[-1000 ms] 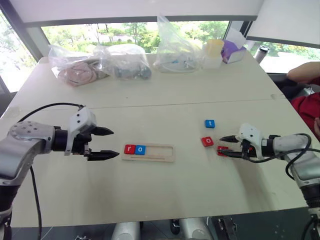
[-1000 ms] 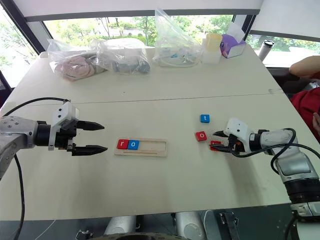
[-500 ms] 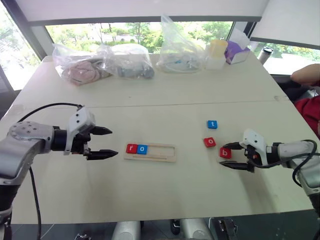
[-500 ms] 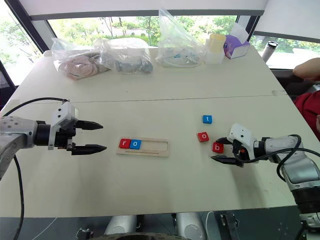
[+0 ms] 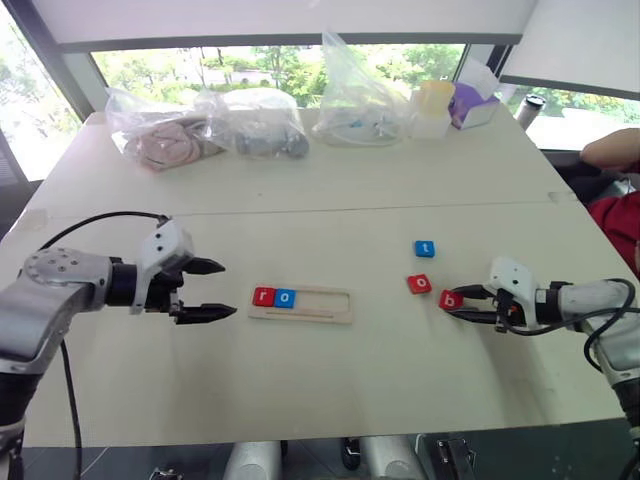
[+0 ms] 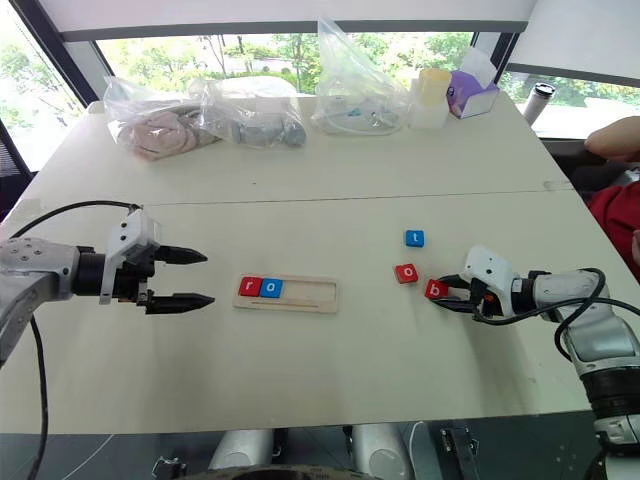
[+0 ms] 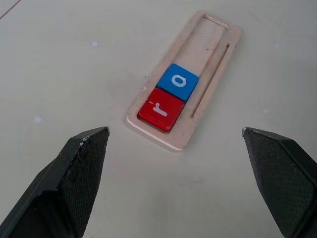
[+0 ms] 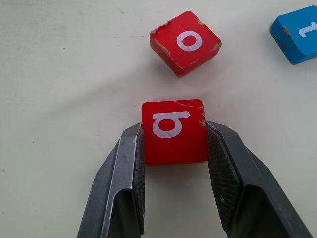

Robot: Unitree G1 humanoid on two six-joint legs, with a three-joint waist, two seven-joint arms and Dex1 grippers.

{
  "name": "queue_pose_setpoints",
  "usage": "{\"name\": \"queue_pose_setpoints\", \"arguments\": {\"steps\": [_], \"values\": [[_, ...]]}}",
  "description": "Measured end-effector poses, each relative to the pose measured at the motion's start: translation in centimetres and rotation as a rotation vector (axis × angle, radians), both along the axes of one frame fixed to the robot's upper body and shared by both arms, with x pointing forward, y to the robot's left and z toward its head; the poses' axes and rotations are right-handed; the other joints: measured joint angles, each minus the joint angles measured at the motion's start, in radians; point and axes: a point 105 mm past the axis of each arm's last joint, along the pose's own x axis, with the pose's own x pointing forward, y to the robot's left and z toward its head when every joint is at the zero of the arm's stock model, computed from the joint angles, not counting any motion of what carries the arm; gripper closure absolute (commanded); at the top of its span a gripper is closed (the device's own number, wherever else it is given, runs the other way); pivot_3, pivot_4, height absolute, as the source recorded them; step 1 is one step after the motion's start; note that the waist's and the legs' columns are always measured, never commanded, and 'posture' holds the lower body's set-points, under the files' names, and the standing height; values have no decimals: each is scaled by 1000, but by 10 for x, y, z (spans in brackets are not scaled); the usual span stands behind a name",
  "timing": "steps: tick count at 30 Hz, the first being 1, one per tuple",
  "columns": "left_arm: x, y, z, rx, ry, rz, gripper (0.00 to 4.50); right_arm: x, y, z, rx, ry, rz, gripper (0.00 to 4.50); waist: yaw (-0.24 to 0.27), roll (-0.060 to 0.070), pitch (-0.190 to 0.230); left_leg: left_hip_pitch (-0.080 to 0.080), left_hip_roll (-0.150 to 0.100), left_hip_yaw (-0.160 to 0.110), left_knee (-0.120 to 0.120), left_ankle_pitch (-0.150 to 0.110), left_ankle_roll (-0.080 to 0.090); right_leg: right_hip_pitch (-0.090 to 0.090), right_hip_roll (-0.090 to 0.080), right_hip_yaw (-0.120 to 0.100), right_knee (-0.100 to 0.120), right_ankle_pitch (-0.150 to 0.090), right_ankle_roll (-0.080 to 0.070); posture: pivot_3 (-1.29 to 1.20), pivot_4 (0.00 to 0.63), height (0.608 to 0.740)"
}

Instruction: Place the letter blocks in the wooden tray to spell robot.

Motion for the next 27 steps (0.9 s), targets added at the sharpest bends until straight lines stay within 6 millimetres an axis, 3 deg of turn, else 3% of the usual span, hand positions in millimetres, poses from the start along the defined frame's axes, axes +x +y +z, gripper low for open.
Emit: {"name": "queue_pose_setpoints", "arguments": {"steps": [2, 8, 10, 13, 17, 22, 27], "values": [[0, 5, -2, 8, 4, 15, 0, 1, 11, 5, -4, -15, 25, 3347, -3, 0, 0, 0, 0, 0, 0, 0, 0, 0, 0, 1, 0, 0, 0, 0, 150, 740], [-2, 25, -17, 55, 40, 70, 0, 9, 130, 65, 157, -157, 310, 3347, -27, 0, 0, 4, 1, 1, -2, 0, 0, -2, 2, 4, 7, 0, -1, 0, 150, 740], [-3, 25, -19, 55, 45, 67, 0, 13, 161, 69, 189, -168, 360, 3347, -25, -1, 0, 4, 1, 1, -2, 0, 0, -2, 2, 4, 8, 0, -1, 0, 150, 740], [-5, 25, -21, 63, 47, 67, 0, 21, 197, 53, 172, -174, 387, 3347, -20, -1, 0, 2, 0, 1, -1, 0, -1, -4, 1, 4, 9, 0, -1, 0, 150, 740], [-8, 23, -21, 58, 33, 79, 0, 26, 218, 31, 114, -130, 388, 3347, -18, -1, 0, -5, -1, 4, 1, 1, -2, -12, -1, 5, 11, 4, 0, 0, 150, 740], [-11, 16, -20, 38, 19, 84, 0, 39, 223, 26, 66, -158, 370, 3347, -20, -1, 0, -4, 0, 5, 1, 1, -2, -12, -1, 6, 12, 3, 0, 0, 150, 740], [-11, 15, -21, 29, 1, 106, 0, 33, 232, 16, 47, -127, 415, 3347, -26, -1, 0, -3, 0, 5, 1, 1, -2, -12, 1, 6, 13, 4, 0, 0, 150, 740]]}}
